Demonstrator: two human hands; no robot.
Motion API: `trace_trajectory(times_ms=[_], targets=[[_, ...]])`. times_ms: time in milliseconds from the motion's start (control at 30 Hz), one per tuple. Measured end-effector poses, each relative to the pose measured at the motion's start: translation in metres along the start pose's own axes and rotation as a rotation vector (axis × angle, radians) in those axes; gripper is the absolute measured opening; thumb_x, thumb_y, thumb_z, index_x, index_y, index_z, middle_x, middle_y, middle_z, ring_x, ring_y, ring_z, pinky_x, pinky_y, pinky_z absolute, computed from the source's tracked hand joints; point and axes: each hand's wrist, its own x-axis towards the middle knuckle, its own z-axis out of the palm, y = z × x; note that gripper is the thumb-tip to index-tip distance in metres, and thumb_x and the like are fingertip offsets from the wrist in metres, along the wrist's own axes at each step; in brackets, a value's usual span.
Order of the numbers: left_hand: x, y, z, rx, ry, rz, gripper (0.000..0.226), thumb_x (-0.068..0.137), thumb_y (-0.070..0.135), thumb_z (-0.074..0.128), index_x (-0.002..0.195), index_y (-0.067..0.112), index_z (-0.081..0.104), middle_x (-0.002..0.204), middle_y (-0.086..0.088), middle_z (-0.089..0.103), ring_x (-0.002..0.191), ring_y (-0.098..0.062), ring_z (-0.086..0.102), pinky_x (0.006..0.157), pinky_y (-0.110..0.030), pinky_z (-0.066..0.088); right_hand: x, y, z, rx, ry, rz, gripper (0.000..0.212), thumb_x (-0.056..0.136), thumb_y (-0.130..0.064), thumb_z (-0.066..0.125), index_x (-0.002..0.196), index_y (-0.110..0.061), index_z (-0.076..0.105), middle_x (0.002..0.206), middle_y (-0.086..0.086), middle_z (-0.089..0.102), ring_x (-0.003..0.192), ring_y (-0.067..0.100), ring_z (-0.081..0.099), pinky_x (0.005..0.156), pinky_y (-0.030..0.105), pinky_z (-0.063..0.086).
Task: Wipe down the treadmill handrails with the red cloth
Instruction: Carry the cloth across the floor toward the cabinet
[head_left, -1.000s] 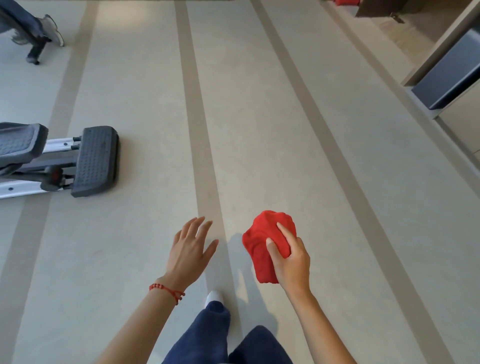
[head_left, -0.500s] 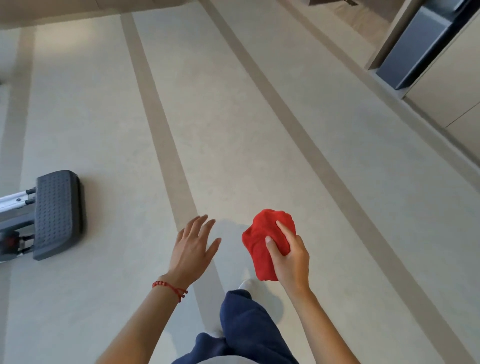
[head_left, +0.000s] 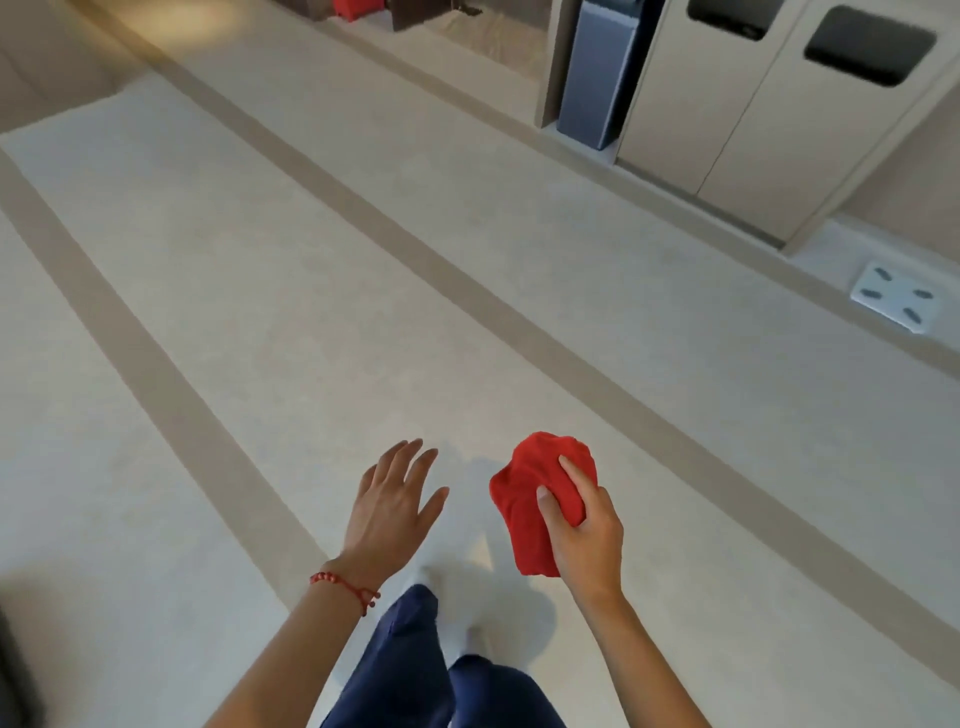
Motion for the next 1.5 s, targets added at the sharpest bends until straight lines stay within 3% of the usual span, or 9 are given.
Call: trace_trajectory(times_ms=[167,367,633,800,1033,1400,1500], targets=[[0.067,0.016,-0.007,-0.02,-0.109,0.177,0.084,0.089,0.061,0.002,0.12,0.005,0.056,0.127,-0.017,0.056,0.118,-0.035,0.05,0.091,-0.049,0.046,0.034,0.002,-0.006,0.034,0.146,0.087,0.042,0.084,-0.037,0.062,0.123,-0.047,0.049,0.101,-0.01,0.053,0.091,0.006,0.055,0.081,0.024,0.046],[0.158,0.021,-0.01,0.001,-0.201,0.348,0.083,0.091,0.059,0.003,0.118,0.003,0.058,0.124,-0.018,0.058,0.114,-0.036,0.054,0.088,-0.05,0.048,0.083,-0.015,0.004,0.085,0.31,0.171,0.042,0.084,-0.036,0.062,0.118,-0.054,0.045,0.098,-0.02,0.05,0.088,-0.007,0.053,0.064,0.006,0.04],[0.26,0.024,-0.018,0.007,-0.253,0.432,0.084,0.09,0.061,0.002,0.119,0.003,0.057,0.126,-0.019,0.057,0.117,-0.036,0.052,0.09,-0.05,0.046,0.151,-0.037,0.011,0.095,0.426,0.219,0.042,0.085,-0.035,0.061,0.118,-0.053,0.043,0.098,-0.02,0.048,0.088,-0.005,0.053,0.064,0.007,0.039],[0.312,0.044,-0.01,0.004,-0.278,0.462,0.084,0.091,0.06,0.003,0.118,0.003,0.058,0.125,-0.019,0.057,0.116,-0.037,0.052,0.089,-0.05,0.046,0.198,-0.038,-0.002,0.078,0.471,0.242,0.042,0.085,-0.033,0.061,0.119,-0.051,0.044,0.099,-0.012,0.052,0.088,-0.001,0.054,0.07,0.013,0.042],[0.405,0.102,0.011,-0.008,-0.294,0.479,0.084,0.09,0.06,0.003,0.118,0.003,0.058,0.125,-0.02,0.057,0.115,-0.037,0.052,0.089,-0.051,0.046,0.296,-0.032,-0.046,0.094,0.518,0.227,0.042,0.085,-0.032,0.061,0.117,-0.053,0.045,0.098,-0.023,0.05,0.09,-0.005,0.053,0.071,0.01,0.039],[0.578,0.206,0.024,-0.027,-0.255,0.481,0.086,0.088,0.062,0.001,0.123,0.004,0.054,0.13,-0.018,0.053,0.121,-0.035,0.047,0.093,-0.05,0.043,0.48,-0.036,-0.136,0.075,0.513,0.218,0.042,0.085,-0.032,0.062,0.123,-0.044,0.049,0.098,-0.015,0.053,0.088,-0.005,0.053,0.069,0.005,0.037],[0.619,0.224,0.028,-0.03,-0.25,0.48,0.085,0.089,0.062,0.003,0.121,0.003,0.056,0.128,-0.019,0.054,0.119,-0.036,0.049,0.091,-0.05,0.045,0.522,-0.04,-0.15,0.063,0.519,0.212,0.042,0.085,-0.033,0.062,0.121,-0.049,0.047,0.098,-0.02,0.051,0.087,-0.009,0.053,0.063,0.001,0.039]])
